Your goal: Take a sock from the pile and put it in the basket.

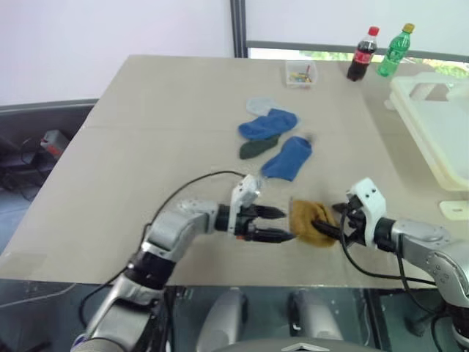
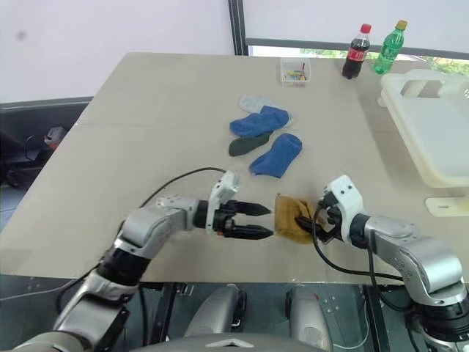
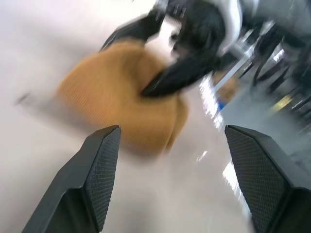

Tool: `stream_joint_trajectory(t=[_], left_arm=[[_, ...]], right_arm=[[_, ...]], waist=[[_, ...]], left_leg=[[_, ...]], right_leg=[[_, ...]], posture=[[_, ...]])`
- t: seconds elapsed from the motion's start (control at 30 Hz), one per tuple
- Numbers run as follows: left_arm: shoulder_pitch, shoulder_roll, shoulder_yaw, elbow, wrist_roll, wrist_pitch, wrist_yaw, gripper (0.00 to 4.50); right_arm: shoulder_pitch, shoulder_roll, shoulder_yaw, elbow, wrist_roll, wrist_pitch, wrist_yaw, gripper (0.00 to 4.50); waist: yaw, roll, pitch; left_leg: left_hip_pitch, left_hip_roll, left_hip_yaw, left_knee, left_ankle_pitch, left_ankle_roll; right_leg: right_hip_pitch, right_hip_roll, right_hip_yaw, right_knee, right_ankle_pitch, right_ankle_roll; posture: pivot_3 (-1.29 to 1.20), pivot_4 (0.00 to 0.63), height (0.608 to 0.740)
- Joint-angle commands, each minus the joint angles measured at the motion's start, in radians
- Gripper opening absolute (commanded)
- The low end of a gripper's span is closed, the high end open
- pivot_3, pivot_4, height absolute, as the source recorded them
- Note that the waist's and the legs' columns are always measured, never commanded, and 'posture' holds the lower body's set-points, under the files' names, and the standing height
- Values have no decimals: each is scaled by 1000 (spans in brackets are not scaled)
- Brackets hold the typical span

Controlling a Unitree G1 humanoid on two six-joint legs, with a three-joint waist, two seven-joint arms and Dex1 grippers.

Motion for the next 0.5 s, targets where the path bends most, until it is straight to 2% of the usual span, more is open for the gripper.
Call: stream_joint_trajectory(t=[0.03,0.27,0.37,0.43,0.47,0.5], left_arm=[[28,25,18,-78,16,-83,-22,3680],[84,70,107,-130,4,-156,3,3680],[93,81,125,-140,10,-166,9,3680],[97,80,131,-147,12,-173,18,3680],[99,76,137,-153,8,-175,26,3680],[101,73,140,-156,4,-176,32,3680]], right_arm=[[13,-22,93,12,-27,-14,42,4458],[-17,-59,228,89,-121,-87,104,4458],[-26,-78,304,143,-181,-138,143,3610],[-29,-82,339,177,-212,-166,164,2722],[-32,-79,350,196,-228,-180,170,2065],[-34,-77,356,208,-239,-190,173,1789]], waist=[[2,0,0],[-11,-1,0],[-18,-2,-1],[-22,-5,-4],[-22,-6,-5],[-24,-9,-8]], left_leg=[[0,0,0,0,0,0],[2,3,1,0,0,0],[4,3,1,0,0,0],[7,3,1,0,0,0],[8,3,1,0,0,0],[8,3,1,0,0,0]], right_leg=[[0,0,0,0,0,0],[1,2,1,0,0,0],[3,2,1,0,0,0],[6,3,0,-1,0,0],[7,3,0,-1,0,0],[7,2,0,-1,0,0]], posture=[[0,150,740],[0,150,740],[0,150,740],[0,150,740],[0,150,740],[0,150,740]])
